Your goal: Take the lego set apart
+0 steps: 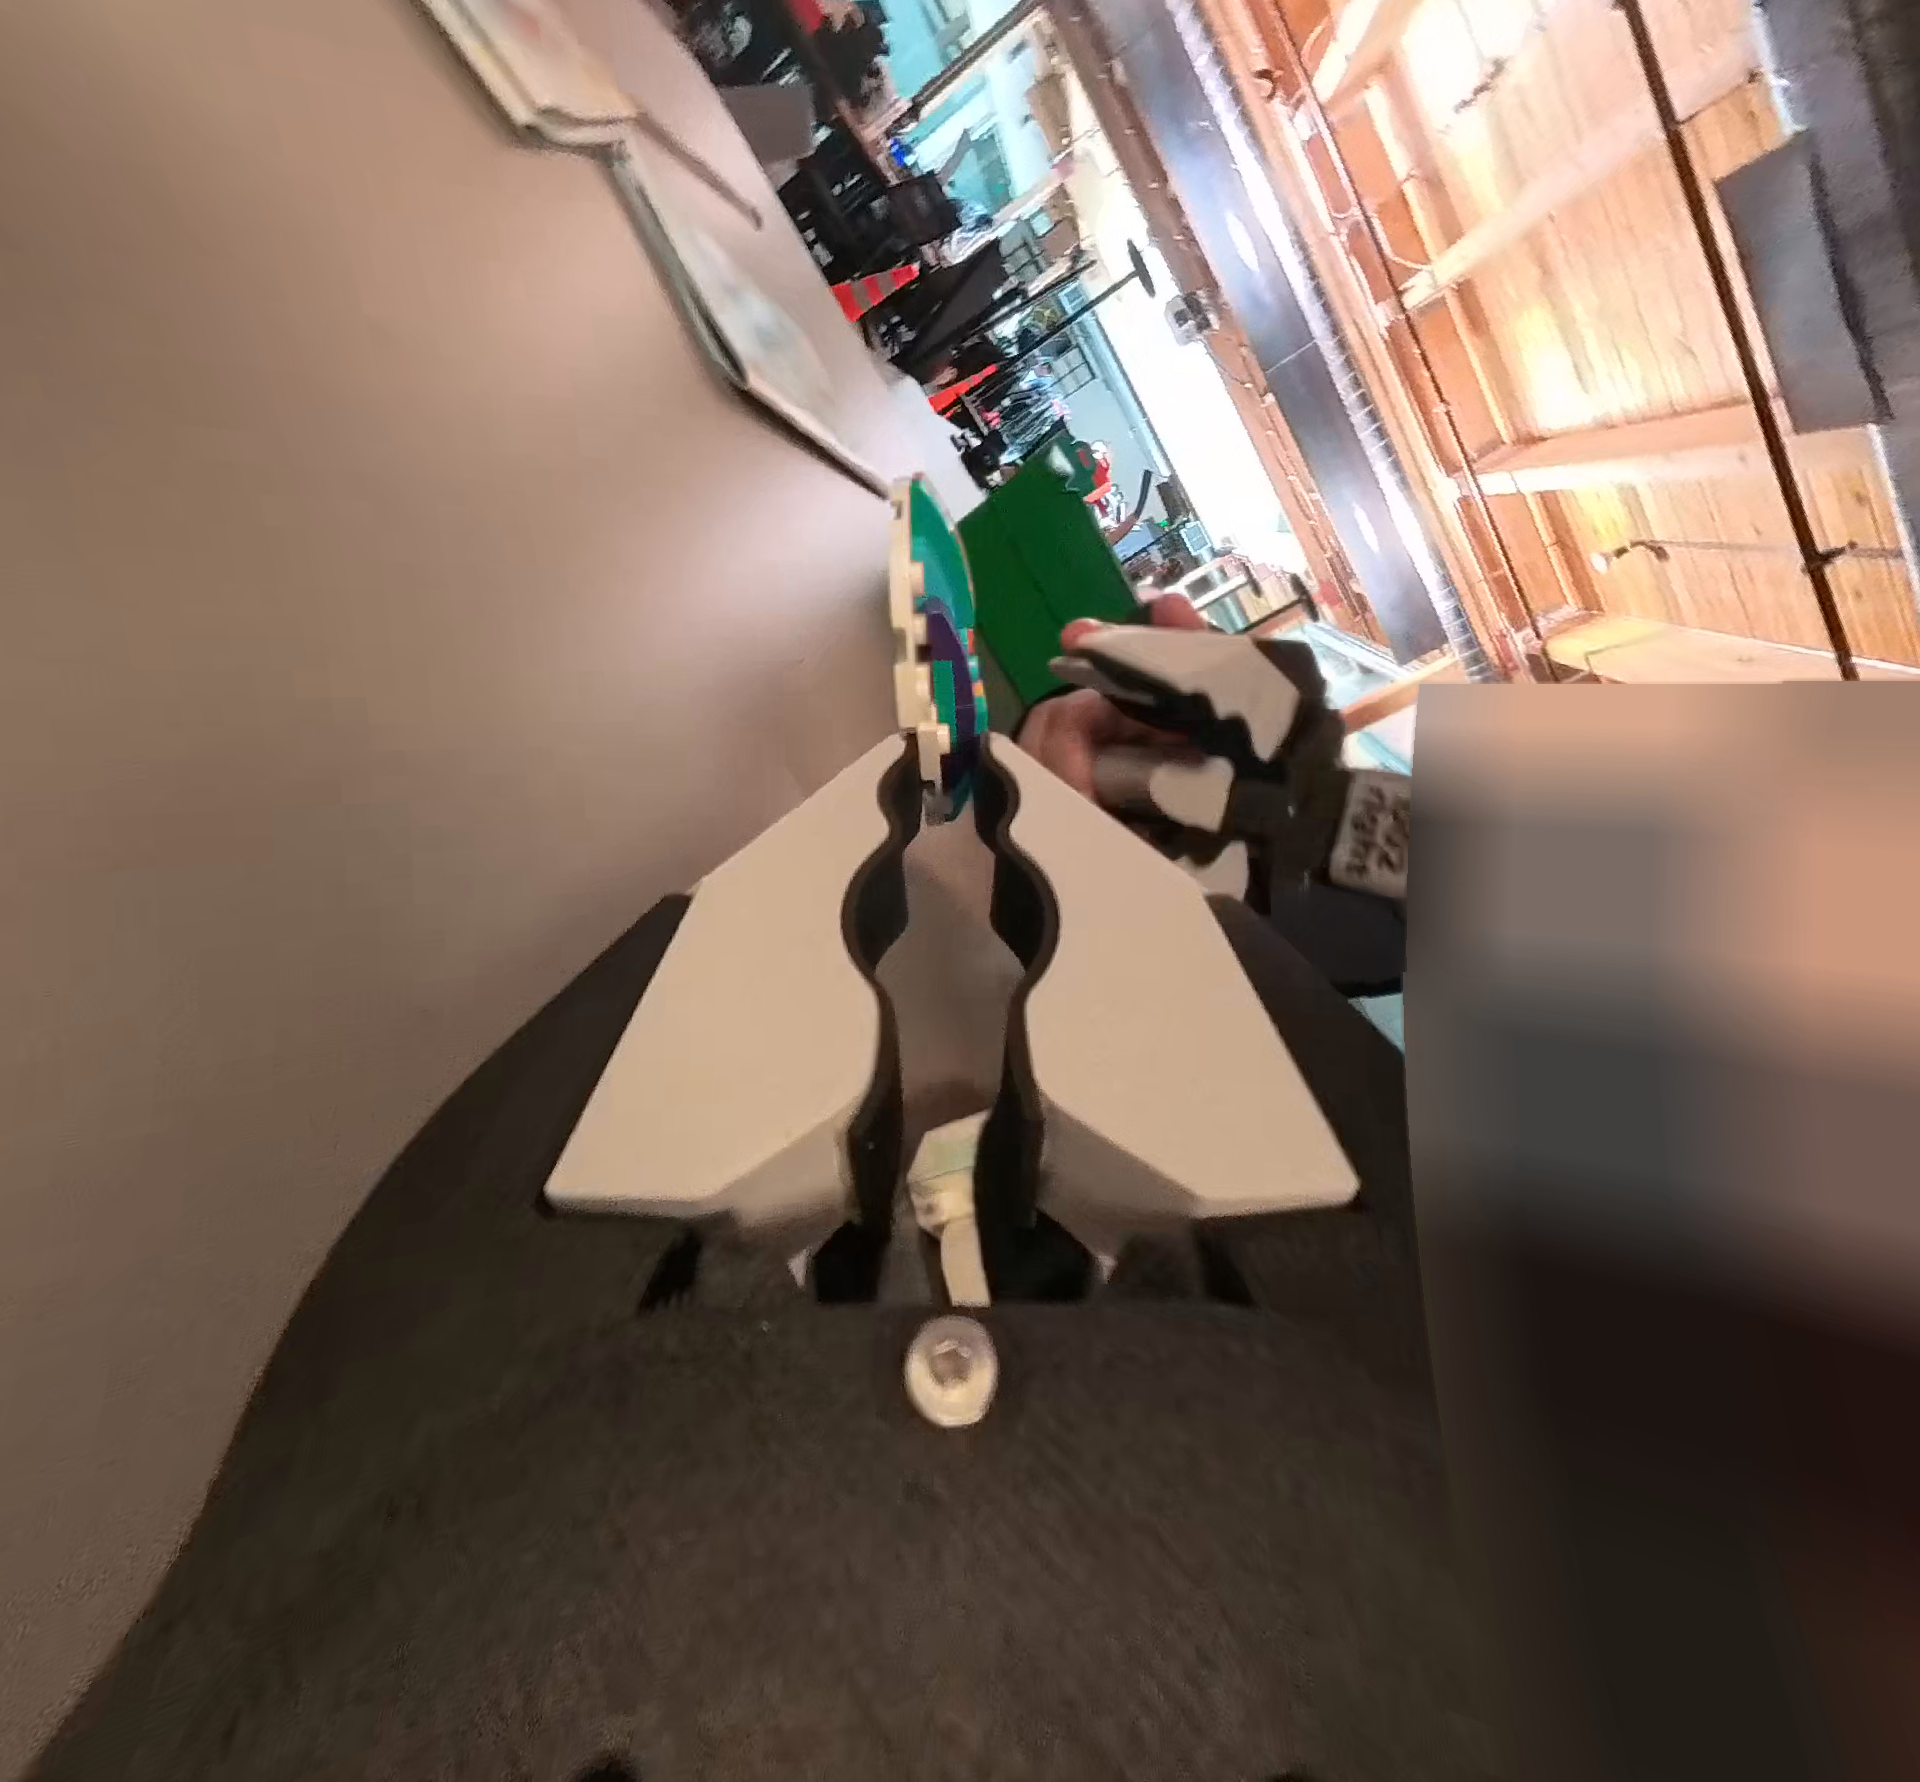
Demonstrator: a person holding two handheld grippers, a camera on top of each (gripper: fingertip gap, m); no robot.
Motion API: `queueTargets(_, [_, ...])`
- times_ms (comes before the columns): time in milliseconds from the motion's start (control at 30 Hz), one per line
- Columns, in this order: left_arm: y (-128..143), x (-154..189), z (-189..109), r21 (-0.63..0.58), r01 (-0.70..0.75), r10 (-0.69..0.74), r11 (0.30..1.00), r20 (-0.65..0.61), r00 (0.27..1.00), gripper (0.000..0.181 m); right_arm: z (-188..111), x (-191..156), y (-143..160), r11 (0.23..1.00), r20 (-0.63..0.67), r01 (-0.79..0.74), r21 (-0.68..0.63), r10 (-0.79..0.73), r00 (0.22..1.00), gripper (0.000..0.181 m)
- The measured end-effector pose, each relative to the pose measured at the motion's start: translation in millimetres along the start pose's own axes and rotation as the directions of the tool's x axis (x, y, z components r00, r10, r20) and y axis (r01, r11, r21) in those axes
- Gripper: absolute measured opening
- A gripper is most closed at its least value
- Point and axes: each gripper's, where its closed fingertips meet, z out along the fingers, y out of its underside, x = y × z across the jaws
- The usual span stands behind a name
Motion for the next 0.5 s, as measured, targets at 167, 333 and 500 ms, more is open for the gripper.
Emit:
queueTargets(167, [15,-6,4,-0.099,0.028,-0.024,0.995,0.040,0.999,0.007,17,-21,21,0.953,0.045,0.216,-0.213,-0.211,0.976,0.065])
queueTargets(333, [37,1,13,-0.230,-0.106,0.117,0.968,0.037,0.992,0.008,17,-14,27,0.969,0.015,0.119,-0.218,-0.119,0.993,0.076])
queueTargets(500, [44,0,18,-0.272,-0.243,0.272,0.931,0.077,0.959,0.008,16,-17,35,0.969,0.052,0.053,-0.241,-0.042,0.998,0.074])
